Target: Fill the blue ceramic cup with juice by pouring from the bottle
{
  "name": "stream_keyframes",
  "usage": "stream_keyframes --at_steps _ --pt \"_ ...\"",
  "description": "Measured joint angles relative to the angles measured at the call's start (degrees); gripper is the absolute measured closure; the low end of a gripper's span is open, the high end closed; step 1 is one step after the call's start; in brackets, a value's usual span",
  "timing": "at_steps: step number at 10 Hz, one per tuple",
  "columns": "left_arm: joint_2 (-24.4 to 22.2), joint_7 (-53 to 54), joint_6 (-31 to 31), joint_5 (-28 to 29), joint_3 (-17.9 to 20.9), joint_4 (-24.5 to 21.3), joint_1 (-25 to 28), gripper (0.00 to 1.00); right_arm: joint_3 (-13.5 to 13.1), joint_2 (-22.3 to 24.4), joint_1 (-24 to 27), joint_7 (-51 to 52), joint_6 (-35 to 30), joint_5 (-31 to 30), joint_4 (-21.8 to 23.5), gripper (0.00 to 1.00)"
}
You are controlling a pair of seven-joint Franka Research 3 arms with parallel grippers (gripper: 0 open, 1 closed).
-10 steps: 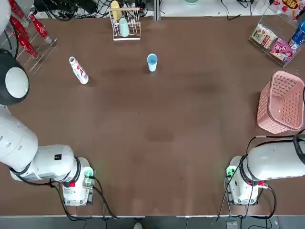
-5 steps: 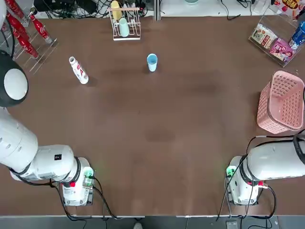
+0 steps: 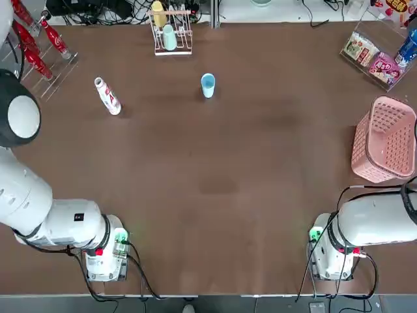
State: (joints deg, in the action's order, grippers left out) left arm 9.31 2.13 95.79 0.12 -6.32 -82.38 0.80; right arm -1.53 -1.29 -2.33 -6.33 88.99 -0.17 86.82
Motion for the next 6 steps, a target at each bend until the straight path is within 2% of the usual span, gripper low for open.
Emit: stream_keyframes --at_steps 2,6 --pt "-0.02 0.00 0.00 0.00 2.04 0.03 -1.63 0.00 0.09 0.00 -0.04 0.00 0.05 0.00 0.00 0.00" --pt "-0.02 0.00 0.00 0.00 2.42 0.03 -1.75 0.00 0.12 0.00 -0.05 0.00 0.33 0.27 0.00 0.00"
